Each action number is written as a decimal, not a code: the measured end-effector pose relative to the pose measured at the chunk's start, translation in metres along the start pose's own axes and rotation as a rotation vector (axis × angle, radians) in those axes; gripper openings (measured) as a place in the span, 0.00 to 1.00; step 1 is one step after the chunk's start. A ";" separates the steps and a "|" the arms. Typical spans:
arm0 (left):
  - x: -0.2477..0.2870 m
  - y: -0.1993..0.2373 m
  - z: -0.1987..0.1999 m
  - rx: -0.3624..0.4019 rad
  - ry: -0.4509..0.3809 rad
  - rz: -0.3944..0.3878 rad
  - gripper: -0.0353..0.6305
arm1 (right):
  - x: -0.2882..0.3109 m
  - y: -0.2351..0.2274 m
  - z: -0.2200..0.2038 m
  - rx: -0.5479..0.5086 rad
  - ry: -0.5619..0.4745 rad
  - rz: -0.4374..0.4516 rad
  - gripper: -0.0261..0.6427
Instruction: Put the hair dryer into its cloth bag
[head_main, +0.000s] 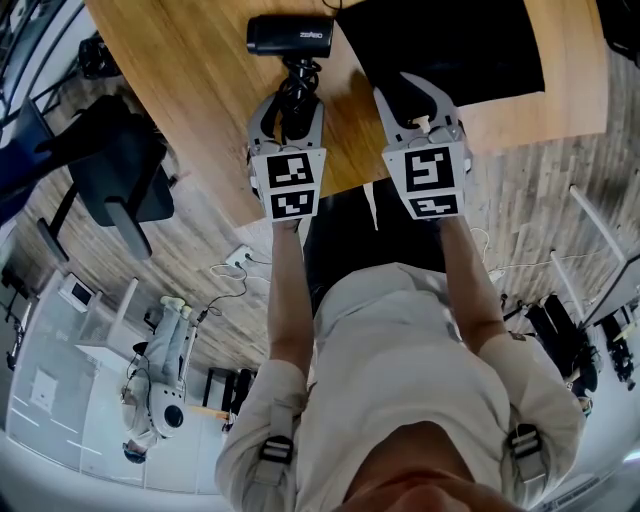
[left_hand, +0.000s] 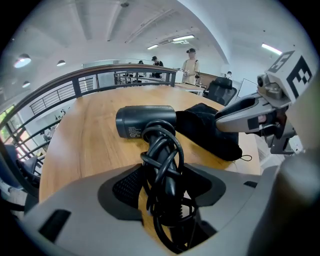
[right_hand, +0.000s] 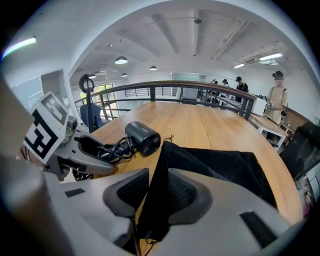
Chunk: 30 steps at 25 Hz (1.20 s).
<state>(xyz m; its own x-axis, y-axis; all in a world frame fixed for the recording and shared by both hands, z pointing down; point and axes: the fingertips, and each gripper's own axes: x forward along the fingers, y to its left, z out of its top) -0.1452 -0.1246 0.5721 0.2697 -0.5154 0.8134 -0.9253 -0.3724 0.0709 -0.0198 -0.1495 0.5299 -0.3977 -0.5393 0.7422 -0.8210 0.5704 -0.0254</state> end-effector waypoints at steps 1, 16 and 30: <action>-0.002 0.000 -0.002 0.007 0.000 -0.005 0.45 | 0.002 0.001 -0.002 0.001 0.009 -0.003 0.24; -0.013 0.003 -0.013 0.027 0.007 -0.021 0.45 | 0.027 -0.004 -0.014 -0.005 0.077 -0.137 0.07; -0.025 0.006 -0.009 0.065 -0.012 -0.053 0.45 | 0.006 -0.016 0.000 0.024 0.029 -0.137 0.07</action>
<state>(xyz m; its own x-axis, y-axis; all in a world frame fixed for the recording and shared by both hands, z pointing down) -0.1597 -0.1069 0.5575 0.3218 -0.5028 0.8023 -0.8906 -0.4484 0.0763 -0.0092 -0.1619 0.5347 -0.2694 -0.5928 0.7590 -0.8764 0.4776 0.0619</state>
